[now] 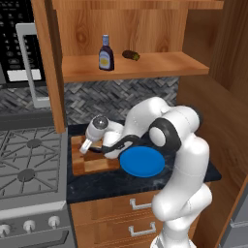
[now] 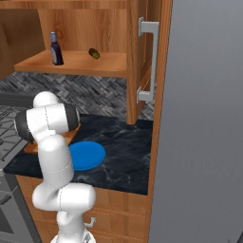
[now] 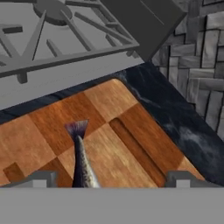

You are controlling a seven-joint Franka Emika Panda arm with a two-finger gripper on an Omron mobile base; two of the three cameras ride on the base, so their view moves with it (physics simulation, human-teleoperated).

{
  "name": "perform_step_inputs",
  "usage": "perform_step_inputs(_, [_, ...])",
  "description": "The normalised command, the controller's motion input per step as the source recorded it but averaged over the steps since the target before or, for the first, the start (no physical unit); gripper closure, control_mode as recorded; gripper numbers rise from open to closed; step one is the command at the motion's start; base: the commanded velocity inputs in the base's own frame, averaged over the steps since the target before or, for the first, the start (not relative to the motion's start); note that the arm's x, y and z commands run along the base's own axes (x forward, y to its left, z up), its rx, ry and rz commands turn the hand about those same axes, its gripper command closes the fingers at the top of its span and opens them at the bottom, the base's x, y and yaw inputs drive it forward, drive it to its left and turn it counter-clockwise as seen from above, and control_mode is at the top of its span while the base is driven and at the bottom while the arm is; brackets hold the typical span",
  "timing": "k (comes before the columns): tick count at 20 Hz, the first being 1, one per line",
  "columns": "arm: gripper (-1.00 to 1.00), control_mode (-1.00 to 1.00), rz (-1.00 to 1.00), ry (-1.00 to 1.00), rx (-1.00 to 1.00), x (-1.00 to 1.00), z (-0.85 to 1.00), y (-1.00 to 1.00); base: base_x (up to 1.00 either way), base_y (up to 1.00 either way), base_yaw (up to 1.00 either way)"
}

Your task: Pick the fish from the plate and place it on the cutting board. Then pick the condiment bottle from the cabinet and place it next to the cutting board.

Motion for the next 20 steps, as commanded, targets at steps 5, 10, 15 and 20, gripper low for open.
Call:
perform_step_inputs(5, [-1.0,-1.0,0.0,-0.02,0.02,-0.08,0.28,0.0,0.0,0.0,0.0])
perform_step_inputs(10, [-1.0,-1.0,0.0,-0.01,0.04,-0.02,0.32,0.0,0.0,0.0,0.0])
perform_step_inputs(15, [-1.0,-1.0,0.0,-0.01,0.06,-0.03,0.36,0.0,0.0,0.0,0.0])
perform_step_inputs(20, [-1.0,-1.0,0.0,-0.01,0.06,-0.06,0.37,0.0,0.0,0.0,0.0])
